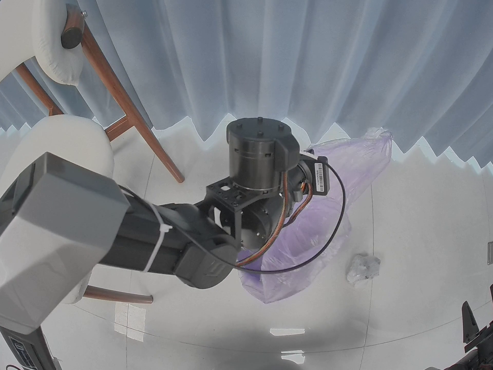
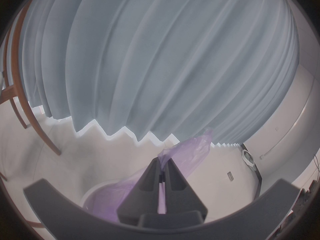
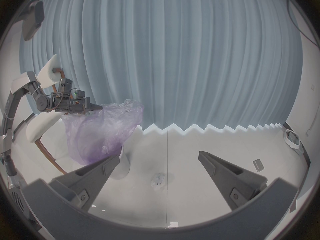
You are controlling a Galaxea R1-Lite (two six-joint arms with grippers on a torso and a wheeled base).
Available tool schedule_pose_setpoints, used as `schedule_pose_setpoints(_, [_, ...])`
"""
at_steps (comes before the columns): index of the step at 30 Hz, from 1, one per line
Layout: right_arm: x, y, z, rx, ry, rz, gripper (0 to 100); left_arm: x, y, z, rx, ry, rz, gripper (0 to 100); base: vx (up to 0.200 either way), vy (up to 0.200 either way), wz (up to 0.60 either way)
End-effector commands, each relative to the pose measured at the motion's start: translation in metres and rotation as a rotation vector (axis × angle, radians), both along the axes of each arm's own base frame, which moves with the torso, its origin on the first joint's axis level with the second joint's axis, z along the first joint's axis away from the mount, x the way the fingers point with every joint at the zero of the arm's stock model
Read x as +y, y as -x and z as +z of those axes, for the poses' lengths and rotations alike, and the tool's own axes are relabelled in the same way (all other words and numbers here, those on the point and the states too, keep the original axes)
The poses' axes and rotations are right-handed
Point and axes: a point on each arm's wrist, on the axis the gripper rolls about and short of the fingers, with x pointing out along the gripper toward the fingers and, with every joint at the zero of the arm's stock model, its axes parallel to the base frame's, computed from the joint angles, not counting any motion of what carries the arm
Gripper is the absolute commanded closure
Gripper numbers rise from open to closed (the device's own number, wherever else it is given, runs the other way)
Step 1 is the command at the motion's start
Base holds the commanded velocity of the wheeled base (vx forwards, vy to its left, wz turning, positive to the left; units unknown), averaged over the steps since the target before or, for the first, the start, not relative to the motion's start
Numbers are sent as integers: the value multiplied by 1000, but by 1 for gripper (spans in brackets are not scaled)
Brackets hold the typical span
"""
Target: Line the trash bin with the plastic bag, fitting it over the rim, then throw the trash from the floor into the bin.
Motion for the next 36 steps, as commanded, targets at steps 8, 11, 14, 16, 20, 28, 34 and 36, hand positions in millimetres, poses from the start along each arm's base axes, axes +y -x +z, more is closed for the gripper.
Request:
schedule_pose_setpoints(8, [0, 0, -5, -2, 1, 2, 0, 87, 27, 17, -47, -73, -75, 100, 0, 0, 0])
schedule_pose_setpoints(11, [0, 0, -5, -2, 1, 0, 0, 93, 25, 10, -55, -60, -125, 100, 0, 0, 0])
schedule_pose_setpoints(14, [0, 0, -5, -2, 1, 2, 0, 99, 26, 6, -119, -9, -137, 100, 0, 0, 0])
schedule_pose_setpoints(16, [0, 0, -5, -2, 1, 2, 0, 99, 29, 1, -135, 6, -150, 100, 0, 0, 0])
schedule_pose_setpoints(20, [0, 0, -5, -2, 1, 2, 0, 92, 61, -13, -63, 82, -233, 100, 0, 0, 0])
schedule_pose_setpoints(28, [0, 2, 4, -44, 5, 3, 0, 112, 85, -39, 56, 86, -230, 100, 0, 0, 0])
schedule_pose_setpoints(34, [-1, -12, 57, -80, -83, 105, 0, 109, 95, -18, 107, 291, -254, 100, 0, 0, 0])
schedule_pose_setpoints(36, [0, -21, 62, -20, -163, 165, 0, 109, 95, -16, 122, 321, -257, 100, 0, 0, 0])
